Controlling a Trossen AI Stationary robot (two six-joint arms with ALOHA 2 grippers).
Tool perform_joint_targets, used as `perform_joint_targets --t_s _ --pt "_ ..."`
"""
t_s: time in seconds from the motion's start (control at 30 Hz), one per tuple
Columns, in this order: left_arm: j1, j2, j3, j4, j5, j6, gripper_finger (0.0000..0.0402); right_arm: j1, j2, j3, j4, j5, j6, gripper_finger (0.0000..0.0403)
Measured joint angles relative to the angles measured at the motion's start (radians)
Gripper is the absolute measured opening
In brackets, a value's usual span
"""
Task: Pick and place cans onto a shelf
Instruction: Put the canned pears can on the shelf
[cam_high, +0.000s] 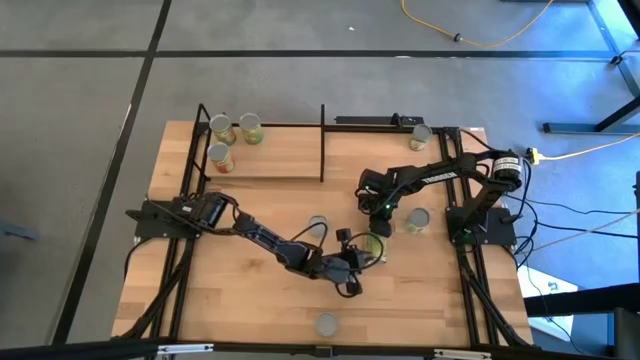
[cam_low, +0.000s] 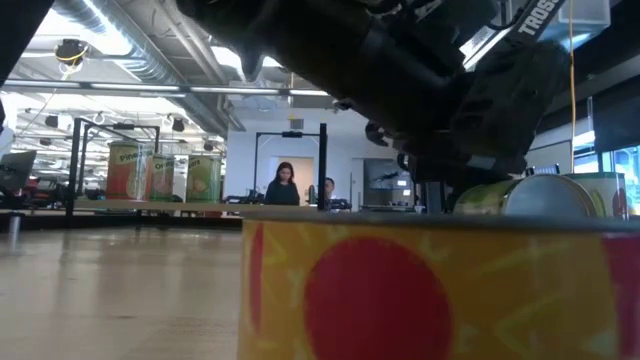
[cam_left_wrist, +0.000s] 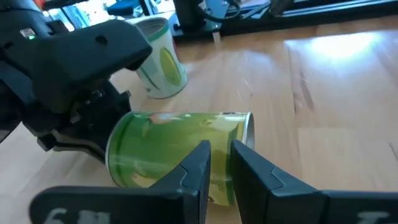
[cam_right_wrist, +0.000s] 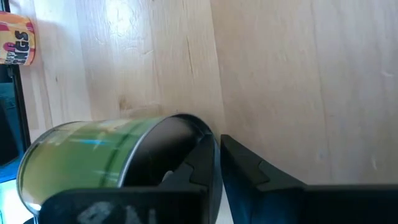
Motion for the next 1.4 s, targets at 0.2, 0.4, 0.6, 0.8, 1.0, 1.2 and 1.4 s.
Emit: perform_joint_targets --t_s 0.2,0.4,0.6,0.8,1.0,1.2,1.4 --pt "0.000 0.000 0.000 -0.002 0.021 -0.002 0.0055 0.000 0.000 0.000 0.000 0.000 0.000 0.0032" --pt "-0.001 0.000 0.000 -0.002 0.025 -0.005 0.0055 0.000 0.000 0.000 0.001 0.000 -0.001 0.0032" --pt "-0.011 0.000 0.000 -0.002 0.026 -0.006 0.0055 0.000 0.000 0.000 0.002 0.000 -0.005 0.0032" --pt "-0.019 0.000 0.000 0.001 0.040 -0.026 0.0055 0.000 0.000 0.000 0.002 0.000 -0.010 0.0032" --pt "-0.018 0.000 0.000 0.001 0.048 -0.034 0.0055 0.000 0.000 0.000 0.002 0.000 -0.011 0.0032" --pt "-0.019 0.000 0.000 0.001 0.066 -0.034 0.0055 0.000 0.000 0.000 0.003 0.000 -0.012 0.0032" --pt "-0.017 0.036 0.000 0.006 0.075 -0.027 0.0055 0.000 0.000 0.000 0.005 0.000 -0.012 0.0032"
